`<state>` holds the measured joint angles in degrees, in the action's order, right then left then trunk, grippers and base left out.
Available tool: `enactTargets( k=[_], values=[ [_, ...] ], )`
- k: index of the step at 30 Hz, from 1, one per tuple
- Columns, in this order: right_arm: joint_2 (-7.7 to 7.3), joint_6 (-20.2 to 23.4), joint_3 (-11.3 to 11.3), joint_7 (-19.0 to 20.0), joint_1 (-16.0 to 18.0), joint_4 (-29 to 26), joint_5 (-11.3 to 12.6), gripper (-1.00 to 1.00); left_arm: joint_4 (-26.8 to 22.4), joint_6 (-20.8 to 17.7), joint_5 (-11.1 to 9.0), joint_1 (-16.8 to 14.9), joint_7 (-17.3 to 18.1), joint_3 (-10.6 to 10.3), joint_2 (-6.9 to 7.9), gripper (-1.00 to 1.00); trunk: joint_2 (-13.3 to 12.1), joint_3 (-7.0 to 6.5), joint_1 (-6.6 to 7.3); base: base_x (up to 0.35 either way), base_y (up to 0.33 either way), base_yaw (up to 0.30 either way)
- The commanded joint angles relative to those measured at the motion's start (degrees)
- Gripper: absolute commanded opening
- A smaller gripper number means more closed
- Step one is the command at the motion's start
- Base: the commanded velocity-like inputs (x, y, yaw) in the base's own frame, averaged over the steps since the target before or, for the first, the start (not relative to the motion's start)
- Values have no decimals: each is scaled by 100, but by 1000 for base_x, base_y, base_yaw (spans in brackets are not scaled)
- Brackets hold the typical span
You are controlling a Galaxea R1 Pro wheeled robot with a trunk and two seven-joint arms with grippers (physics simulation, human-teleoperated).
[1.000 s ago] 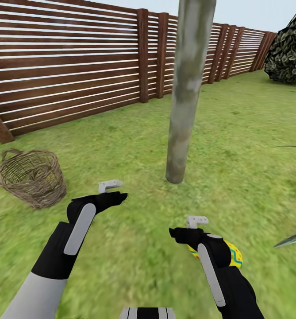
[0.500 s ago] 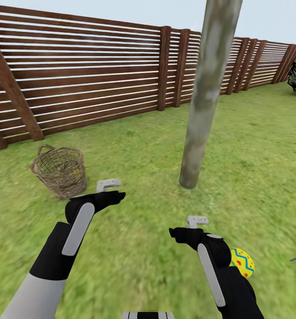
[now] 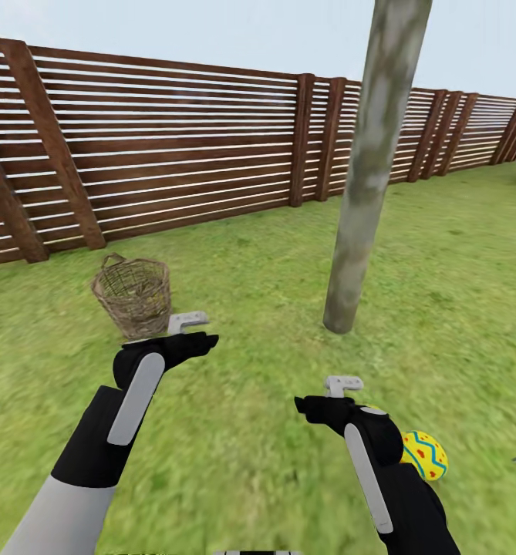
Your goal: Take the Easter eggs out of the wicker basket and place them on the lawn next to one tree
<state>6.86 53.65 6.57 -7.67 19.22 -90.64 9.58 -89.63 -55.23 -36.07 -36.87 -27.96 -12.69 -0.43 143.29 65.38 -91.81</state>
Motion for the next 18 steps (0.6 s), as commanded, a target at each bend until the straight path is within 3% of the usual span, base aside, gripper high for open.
enactTargets(
  k=[1, 5, 13, 18],
  values=[
    [0, 20, 3, -59, 2, -7, 61, 100, -3, -10, -58, -5, -60, -2, -1, 100, 0, -14, 4, -26, 0, 237],
    [0, 22, 3, -59, 2, -7, 61, 100, 2, -13, -58, -5, -60, 2, -1, 100, -5, -86, 14, -14, 0, 244],
    [0, 22, 3, -59, 2, -7, 61, 100, 6, -12, -63, -4, -60, 3, -1, 100, -326, -196, 190, -3, 0, 251],
    [0, 22, 3, -59, 2, -6, 61, 100, 7, -7, -66, -4, -60, 4, -1, 100, -326, -174, 190, 0, 0, 252]
  ],
)
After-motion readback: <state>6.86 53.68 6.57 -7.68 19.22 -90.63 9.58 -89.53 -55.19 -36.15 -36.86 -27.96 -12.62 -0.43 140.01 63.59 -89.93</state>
